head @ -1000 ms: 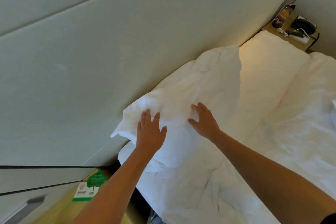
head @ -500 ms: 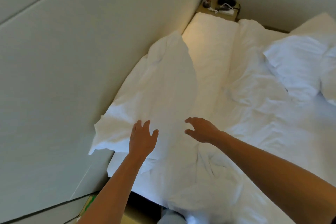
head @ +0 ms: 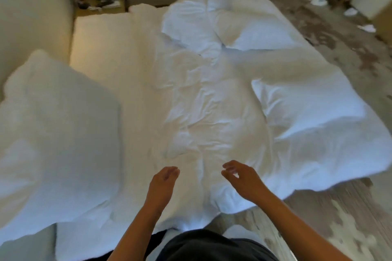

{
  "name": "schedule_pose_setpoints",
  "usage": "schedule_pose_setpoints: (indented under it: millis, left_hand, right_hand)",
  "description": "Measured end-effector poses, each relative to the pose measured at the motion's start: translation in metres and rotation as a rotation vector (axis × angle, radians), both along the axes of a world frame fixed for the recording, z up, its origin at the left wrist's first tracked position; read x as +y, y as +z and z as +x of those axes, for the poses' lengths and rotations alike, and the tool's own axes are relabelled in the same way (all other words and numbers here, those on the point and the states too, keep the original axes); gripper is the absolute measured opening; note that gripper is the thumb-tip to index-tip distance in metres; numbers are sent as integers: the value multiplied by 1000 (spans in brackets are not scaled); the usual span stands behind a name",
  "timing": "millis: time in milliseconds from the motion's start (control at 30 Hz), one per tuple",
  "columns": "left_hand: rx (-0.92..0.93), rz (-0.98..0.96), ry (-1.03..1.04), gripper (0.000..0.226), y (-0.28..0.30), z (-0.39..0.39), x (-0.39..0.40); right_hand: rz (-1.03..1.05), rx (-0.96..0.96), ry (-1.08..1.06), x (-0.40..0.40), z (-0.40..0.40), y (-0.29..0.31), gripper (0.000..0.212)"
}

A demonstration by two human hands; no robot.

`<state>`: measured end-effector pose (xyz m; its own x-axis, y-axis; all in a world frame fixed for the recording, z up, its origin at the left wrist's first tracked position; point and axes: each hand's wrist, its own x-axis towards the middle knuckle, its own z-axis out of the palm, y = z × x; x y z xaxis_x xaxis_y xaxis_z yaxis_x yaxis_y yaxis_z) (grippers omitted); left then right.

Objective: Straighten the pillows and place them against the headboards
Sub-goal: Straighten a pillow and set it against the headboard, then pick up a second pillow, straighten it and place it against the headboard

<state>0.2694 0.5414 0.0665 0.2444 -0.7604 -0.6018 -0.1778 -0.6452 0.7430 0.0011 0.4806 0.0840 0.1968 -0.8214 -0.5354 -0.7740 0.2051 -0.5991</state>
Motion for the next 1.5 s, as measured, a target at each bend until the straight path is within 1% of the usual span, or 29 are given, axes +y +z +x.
schedule_pose_setpoints:
  millis: [133, 200, 267, 367, 433, 500, 600, 667, 767, 867, 967, 1100, 1200, 1267, 1367, 1500]
  left_hand:
    - [29, 47, -165, 14, -10, -115, 3]
    - [77, 87, -220, 14, -10, -179, -1]
    - [137, 117, -249, 11, -5, -244, -8]
    - [169, 116, -293, 12, 4, -337, -18]
    - [169, 63, -373, 14, 13, -389, -22]
    - [156, -1, -458, 16, 25, -430, -24]
    - [141, -42, -511, 18, 37, -471, -29]
    - [135, -32, -520, 23, 40, -487, -35]
    - [126, 27, -481, 17, 33, -503, -50]
    - [111, 96, -396, 17, 22, -511, -76]
    - [117, 126, -326, 18, 8, -522, -113]
    - [125, 140, -269, 21, -6, -546, -168]
    - [130, 163, -269, 22, -11, -572, -206]
    - [147, 157, -292, 22, -10, -592, -231]
    - [168, 162, -271, 23, -8, -620, -265]
    - [196, 139, -268, 24, -5, -662, -307]
  right_hand:
    - [38, -76, -306, 65, -119, -6, 21]
    - [86, -113, -436, 95, -173, -9, 18]
    - [93, -116, -540, 121, -223, -14, 14]
    - [84, -81, -621, 154, -291, -19, 11]
    - [71, -57, -653, 168, -329, -23, 15]
    - [71, -47, -684, 175, -360, -24, 16]
    - [59, -71, -712, 170, -398, -26, 14]
    - [45, -91, -716, 157, -416, -28, 12]
    - [26, -134, -715, 119, -439, -29, 8]
    - [18, -188, -704, 64, -459, -33, 7]
    - [-2, -213, -664, 0, -482, -38, 10]
    - [-28, -161, -627, -81, -520, -34, 14]
    - [-29, -142, -626, -126, -549, -28, 9]
    - [-19, -124, -617, -149, -566, -24, 10]
    - [8, -104, -624, -173, -593, -18, 14]
    - [38, -100, -630, -200, -633, -17, 13]
